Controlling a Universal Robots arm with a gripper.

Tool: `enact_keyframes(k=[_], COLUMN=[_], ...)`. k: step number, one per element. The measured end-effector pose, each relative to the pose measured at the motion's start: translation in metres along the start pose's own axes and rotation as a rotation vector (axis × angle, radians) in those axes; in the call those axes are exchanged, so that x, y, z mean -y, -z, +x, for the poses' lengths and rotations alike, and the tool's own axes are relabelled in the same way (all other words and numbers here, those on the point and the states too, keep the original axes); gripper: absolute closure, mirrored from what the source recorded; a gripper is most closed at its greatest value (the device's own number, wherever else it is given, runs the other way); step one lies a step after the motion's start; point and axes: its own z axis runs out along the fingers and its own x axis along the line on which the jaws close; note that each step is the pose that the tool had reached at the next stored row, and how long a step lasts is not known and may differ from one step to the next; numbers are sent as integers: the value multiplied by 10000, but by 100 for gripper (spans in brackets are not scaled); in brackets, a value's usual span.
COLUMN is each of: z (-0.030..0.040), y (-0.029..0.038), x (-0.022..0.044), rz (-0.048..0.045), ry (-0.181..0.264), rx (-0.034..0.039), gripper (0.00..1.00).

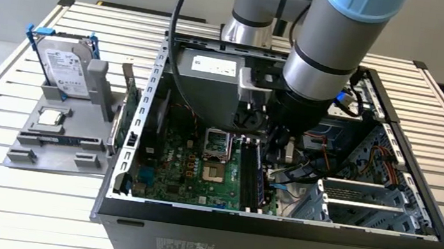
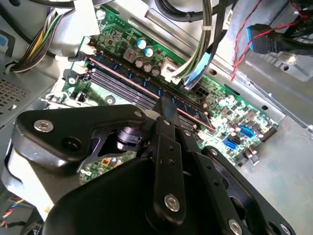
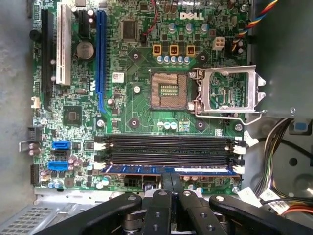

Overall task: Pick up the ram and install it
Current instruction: 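Press down the ram until it locks into place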

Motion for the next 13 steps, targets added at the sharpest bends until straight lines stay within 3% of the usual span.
enact_keyframes(k=[13], z=[-42], y=[-181], x=[5], rz=[0], ry=[1], rx=[0], gripper=[100])
